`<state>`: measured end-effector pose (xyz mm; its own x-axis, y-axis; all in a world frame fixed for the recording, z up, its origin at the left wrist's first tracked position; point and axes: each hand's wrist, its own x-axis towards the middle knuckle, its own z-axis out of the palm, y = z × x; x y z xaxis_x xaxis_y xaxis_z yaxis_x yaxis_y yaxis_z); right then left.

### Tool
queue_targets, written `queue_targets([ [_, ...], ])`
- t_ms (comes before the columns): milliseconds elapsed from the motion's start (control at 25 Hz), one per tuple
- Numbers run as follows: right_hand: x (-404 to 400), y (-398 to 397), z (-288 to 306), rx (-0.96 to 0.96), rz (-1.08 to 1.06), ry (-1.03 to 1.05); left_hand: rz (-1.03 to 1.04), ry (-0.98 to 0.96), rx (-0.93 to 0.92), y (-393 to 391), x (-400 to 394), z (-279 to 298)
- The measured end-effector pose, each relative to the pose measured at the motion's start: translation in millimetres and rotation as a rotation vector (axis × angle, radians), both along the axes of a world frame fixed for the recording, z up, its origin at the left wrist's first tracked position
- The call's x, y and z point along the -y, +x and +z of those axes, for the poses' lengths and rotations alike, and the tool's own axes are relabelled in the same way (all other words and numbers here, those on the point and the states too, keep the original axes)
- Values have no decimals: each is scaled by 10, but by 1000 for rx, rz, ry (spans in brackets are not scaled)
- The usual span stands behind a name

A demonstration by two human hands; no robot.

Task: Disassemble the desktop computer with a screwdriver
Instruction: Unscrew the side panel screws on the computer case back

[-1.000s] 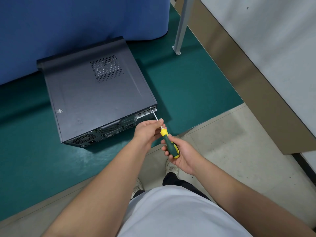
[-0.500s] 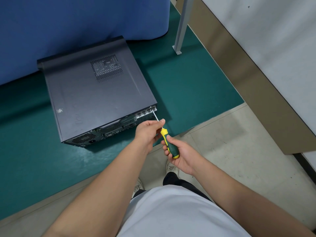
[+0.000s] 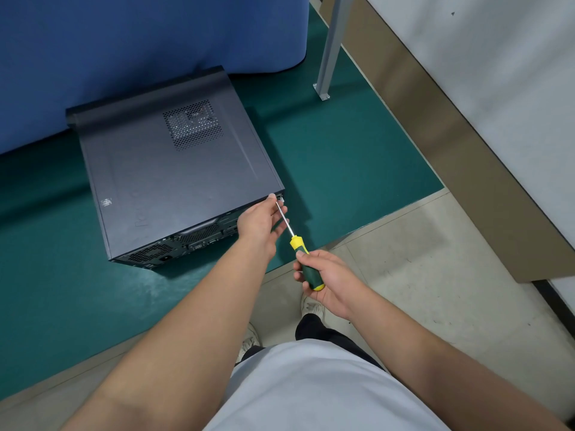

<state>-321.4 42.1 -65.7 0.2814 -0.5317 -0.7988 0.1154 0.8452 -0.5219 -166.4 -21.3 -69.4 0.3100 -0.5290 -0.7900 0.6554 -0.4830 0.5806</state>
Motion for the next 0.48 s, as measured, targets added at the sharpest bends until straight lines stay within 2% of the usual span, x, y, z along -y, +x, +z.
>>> queue_targets([
  [80, 7, 43, 30, -56, 29, -29, 54, 54, 53, -43, 54, 3],
  [240, -3, 69, 29, -45, 35, 26, 108, 88, 93, -89, 106, -11],
  [480, 9, 55, 44, -223, 98, -131, 154, 86, 97, -119, 127, -34],
])
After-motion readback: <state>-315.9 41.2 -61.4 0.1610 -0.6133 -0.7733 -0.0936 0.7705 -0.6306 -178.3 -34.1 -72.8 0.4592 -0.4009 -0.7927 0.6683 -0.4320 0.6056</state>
